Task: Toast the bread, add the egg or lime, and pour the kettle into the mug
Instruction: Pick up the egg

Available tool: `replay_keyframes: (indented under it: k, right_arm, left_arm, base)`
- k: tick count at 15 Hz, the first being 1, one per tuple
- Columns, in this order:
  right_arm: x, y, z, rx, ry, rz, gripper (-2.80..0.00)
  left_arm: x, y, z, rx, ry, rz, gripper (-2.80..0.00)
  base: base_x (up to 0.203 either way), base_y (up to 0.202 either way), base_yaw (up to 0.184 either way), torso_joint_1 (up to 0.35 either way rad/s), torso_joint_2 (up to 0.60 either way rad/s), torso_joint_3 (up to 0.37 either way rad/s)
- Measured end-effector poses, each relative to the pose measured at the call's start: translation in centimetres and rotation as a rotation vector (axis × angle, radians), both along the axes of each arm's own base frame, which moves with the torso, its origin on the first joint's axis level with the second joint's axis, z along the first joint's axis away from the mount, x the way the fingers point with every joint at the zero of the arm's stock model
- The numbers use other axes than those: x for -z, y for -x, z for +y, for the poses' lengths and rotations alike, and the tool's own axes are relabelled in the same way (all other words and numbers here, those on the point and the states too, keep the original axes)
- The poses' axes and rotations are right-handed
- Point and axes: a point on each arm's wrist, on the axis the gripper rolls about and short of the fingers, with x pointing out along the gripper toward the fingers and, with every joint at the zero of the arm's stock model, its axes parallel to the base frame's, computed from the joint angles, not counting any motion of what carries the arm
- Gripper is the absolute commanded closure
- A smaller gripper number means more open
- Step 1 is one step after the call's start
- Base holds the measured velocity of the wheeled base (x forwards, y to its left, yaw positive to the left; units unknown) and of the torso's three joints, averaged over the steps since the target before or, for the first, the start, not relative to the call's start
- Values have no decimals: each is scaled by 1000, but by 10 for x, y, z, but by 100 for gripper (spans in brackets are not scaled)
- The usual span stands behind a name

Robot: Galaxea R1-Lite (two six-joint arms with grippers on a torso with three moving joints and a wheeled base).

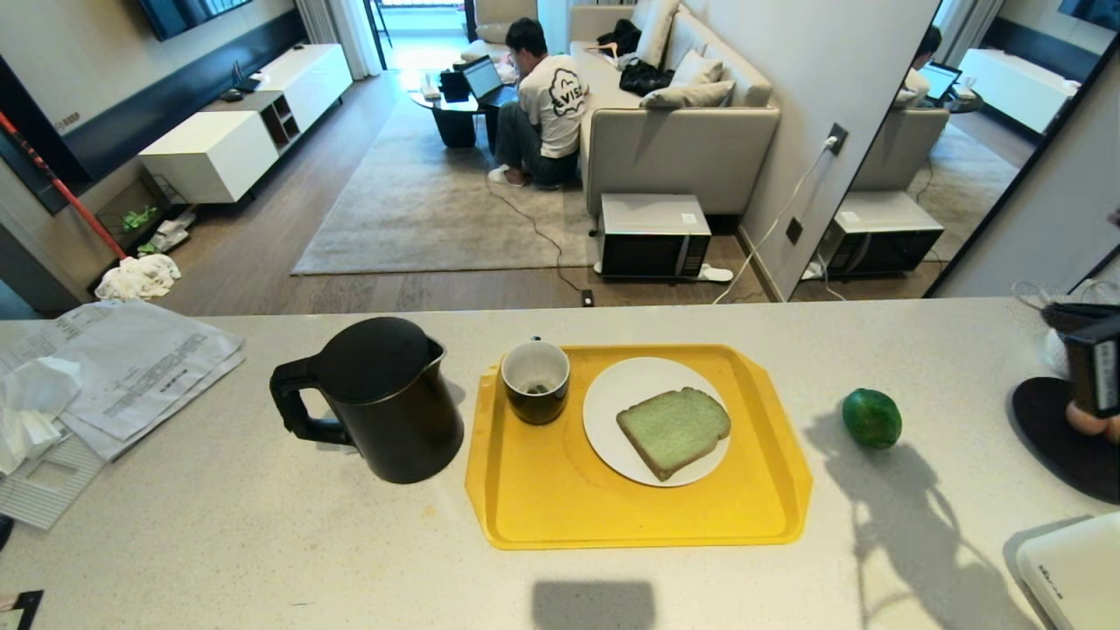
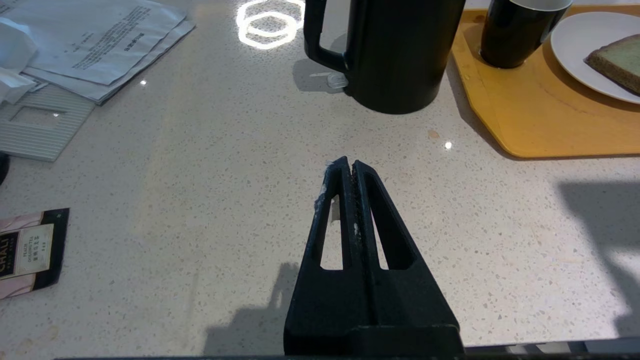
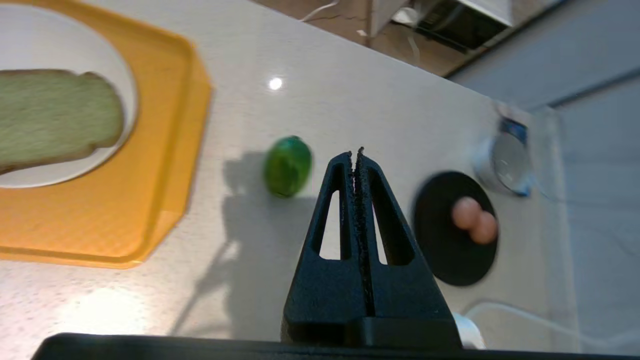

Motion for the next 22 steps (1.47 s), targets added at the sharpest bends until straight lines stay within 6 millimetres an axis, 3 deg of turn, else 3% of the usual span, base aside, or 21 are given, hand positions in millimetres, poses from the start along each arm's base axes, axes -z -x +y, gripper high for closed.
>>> replay_keyframes:
  k: [4,10,16,22]
  right_arm:
    - [6,59,-25,80,-62,-114,0]
    - [67,118,-35,85,-90,-158,0]
    - [157,143,-33,-96,-165,-204,0]
    - [193,160,-31,-104,-311,-79,0]
  left_arm:
    - [0,0,0,1,0,0,0]
    - [0,0,0,0,0,0,0]
    - [0,0,0,0,1,0,0]
    - [0,0,0,1,0,0,0]
  base:
    - [0,0,0,0,0,0]
    - [0,0,0,0,0,0]
    - [0,0,0,0,0,0]
    - [0,0,0,0,0,0]
